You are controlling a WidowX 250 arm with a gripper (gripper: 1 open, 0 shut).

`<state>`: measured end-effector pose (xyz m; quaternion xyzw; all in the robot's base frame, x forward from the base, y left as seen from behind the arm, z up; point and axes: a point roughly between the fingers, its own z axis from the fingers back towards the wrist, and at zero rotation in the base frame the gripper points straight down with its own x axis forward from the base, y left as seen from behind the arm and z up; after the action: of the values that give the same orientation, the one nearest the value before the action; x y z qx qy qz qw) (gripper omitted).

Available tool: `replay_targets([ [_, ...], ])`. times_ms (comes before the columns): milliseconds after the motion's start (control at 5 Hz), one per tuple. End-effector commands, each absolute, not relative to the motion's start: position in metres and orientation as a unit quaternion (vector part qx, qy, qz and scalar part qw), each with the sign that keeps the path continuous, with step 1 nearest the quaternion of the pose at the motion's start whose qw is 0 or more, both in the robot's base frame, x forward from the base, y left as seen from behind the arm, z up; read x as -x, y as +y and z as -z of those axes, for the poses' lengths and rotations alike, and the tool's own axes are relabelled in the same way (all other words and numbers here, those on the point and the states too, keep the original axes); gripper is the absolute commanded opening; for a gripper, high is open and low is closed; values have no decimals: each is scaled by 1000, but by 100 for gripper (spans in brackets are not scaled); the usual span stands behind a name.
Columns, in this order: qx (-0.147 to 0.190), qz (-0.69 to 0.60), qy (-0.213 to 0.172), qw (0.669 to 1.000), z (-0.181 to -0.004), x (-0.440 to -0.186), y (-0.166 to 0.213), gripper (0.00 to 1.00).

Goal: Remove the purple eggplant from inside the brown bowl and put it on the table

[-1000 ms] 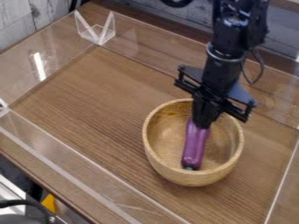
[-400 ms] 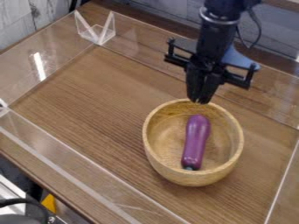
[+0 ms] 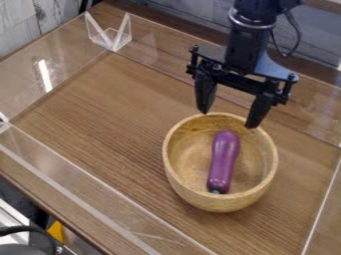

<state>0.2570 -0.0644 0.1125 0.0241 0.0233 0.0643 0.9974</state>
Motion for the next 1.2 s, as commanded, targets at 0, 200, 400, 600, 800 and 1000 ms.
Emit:
replay_targets([
  [0,-16,-44,-1,999,-125,-254,-73,100],
  [200,-14,-26,-1,1000,-120,-250,-84,100],
  [400,-15,-30,1,999,-104,-245,-84,100],
  [600,-19,-34,-2,999,-89,-240,-79,100],
  [800,-19,-37,-8,999,-75,-237,-73,100],
  [1000,-18,-12,-11,1000,-65,-235,-78,100],
])
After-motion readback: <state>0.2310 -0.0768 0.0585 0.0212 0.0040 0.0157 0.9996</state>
